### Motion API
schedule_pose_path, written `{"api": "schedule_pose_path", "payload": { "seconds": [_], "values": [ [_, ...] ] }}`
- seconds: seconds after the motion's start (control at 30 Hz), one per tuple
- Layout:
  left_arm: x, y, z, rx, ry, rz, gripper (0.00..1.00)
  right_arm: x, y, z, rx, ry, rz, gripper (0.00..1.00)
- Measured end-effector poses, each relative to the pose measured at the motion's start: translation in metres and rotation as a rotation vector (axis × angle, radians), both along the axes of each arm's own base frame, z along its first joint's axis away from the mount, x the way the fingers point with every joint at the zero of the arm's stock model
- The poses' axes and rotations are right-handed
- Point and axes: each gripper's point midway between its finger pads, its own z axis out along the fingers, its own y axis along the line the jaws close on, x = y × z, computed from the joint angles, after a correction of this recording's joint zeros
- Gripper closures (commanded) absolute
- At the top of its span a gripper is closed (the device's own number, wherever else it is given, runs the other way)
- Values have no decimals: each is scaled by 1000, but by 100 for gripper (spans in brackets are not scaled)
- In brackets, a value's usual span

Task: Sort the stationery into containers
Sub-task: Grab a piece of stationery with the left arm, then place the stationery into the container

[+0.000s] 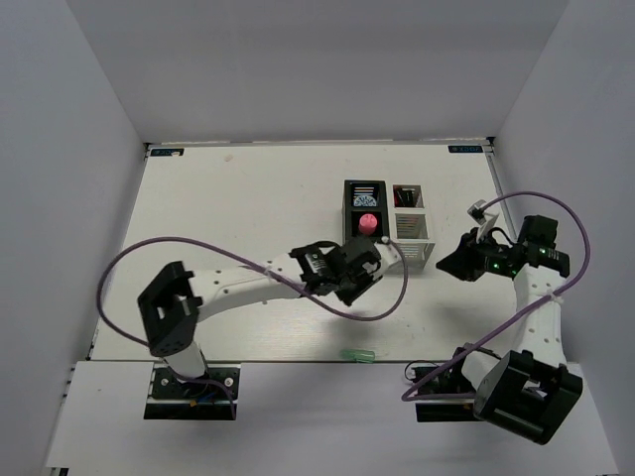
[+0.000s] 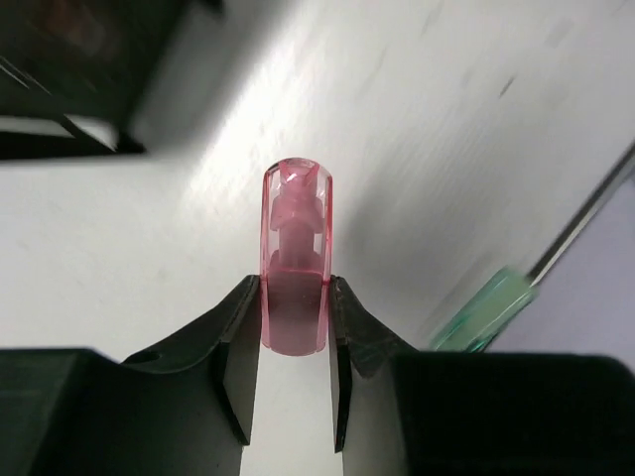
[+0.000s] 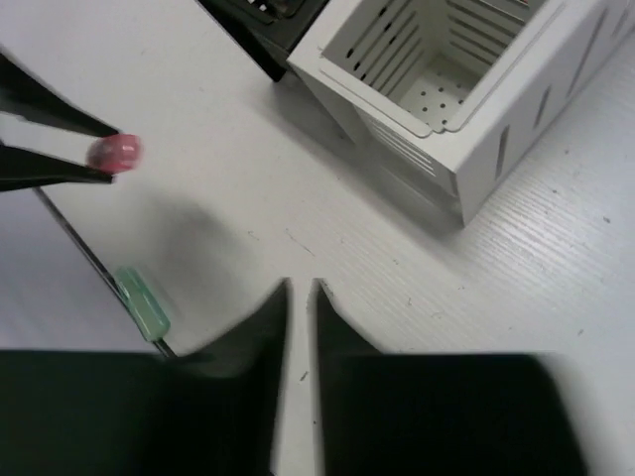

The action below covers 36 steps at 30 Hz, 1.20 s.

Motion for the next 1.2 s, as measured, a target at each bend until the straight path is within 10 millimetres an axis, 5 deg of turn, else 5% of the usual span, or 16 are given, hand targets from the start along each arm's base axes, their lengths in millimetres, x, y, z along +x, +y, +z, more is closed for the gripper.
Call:
{"api": "schedule_pose_path", "payload": {
  "seconds": [0.2,0.33,0.57,0.9,1.2],
  "values": [
    [37,-54,127,-491,-222,35,100,7,-7,-8,-8,-4,-69,100],
    [70,-88,162,-664,-298,48,100,9,-13,-11,3,7,-111,98],
    [118,-139,136,-753,-322,74,100,12,-21,-7,33,-6,-147,96],
    [153,-164,108,-764,-334,138,97,12,-26,0,105,-24,-168,92],
    [167,-160,89,-722,-348,196,75,6,-25,3,170,-11,-165,36]
  ]
}}
